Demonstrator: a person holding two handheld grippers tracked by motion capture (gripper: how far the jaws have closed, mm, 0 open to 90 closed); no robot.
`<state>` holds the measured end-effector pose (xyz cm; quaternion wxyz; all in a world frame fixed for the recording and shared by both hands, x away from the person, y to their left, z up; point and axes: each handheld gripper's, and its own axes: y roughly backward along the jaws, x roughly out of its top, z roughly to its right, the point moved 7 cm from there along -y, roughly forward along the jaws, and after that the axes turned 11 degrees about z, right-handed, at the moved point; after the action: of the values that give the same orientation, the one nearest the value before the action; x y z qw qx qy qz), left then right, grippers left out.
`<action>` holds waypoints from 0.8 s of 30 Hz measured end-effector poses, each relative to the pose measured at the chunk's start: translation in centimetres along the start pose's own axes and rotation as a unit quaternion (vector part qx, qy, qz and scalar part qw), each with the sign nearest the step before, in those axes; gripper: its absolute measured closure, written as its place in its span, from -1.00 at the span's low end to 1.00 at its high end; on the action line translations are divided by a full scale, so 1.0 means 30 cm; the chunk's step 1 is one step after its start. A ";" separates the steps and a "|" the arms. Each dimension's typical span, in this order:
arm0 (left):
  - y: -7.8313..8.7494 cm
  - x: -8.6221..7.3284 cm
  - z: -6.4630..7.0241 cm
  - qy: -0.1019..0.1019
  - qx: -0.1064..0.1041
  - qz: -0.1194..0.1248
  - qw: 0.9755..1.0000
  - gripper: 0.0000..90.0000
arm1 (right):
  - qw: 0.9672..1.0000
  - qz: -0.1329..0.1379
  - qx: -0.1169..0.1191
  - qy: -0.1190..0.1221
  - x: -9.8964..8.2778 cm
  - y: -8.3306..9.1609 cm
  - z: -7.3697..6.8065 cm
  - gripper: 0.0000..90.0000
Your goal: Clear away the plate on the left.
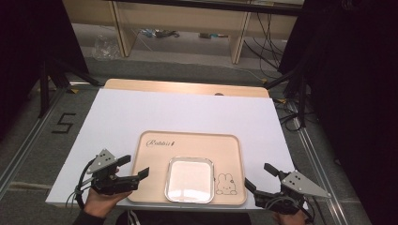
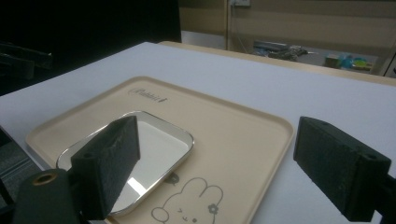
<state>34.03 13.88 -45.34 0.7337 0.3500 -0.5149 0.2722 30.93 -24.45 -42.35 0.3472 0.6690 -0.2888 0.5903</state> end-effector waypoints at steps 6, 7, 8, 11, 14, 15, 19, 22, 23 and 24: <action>0.027 -0.003 0.008 -0.020 -0.004 -0.003 1.000 -0.66 | 1.000 -0.001 0.000 -0.001 -0.001 0.000 -0.001 -0.66; 0.032 -0.004 0.007 -0.022 -0.004 -0.005 1.000 -0.66 | 1.000 0.000 0.001 -0.001 0.000 -0.001 -0.001 -0.66; 0.035 -0.005 0.008 -0.022 -0.004 -0.003 1.000 -0.66 | 1.000 0.000 -0.002 0.004 0.000 0.000 0.002 -0.66; 0.049 -0.009 0.012 -0.016 0.000 -0.003 1.000 -0.66 | 1.000 -0.004 -0.005 0.017 0.001 0.004 0.010 -0.66; 0.054 -0.011 0.023 -0.009 0.004 0.006 1.000 -0.66 | 1.000 -0.004 -0.006 0.018 0.001 0.004 0.010 -0.66; 0.054 -0.013 0.025 -0.009 0.004 0.008 1.000 -0.66 | 1.000 -0.005 -0.005 0.013 0.000 0.003 0.007 -0.66; 0.064 -0.018 0.034 -0.033 -0.003 0.000 0.999 -0.66 | 1.000 0.000 0.001 -0.001 -0.001 -0.001 -0.001 -0.66; 0.066 -0.021 0.035 -0.029 0.002 -0.001 1.000 -0.66 | 1.000 -0.008 -0.004 0.008 -0.001 0.005 0.005 -0.66; 0.065 -0.020 0.035 -0.025 0.006 0.001 1.000 -0.66 | 1.000 -0.006 -0.004 0.012 0.000 0.004 0.007 -0.66; 0.065 -0.020 0.034 -0.028 0.003 0.000 1.000 -0.66 | 1.000 -0.005 -0.004 0.013 0.000 0.004 0.007 -0.66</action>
<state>31.77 14.24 -45.21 0.7176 0.3598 -0.5346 0.2641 30.97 -24.68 -42.36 0.3567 0.6612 -0.2831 0.5961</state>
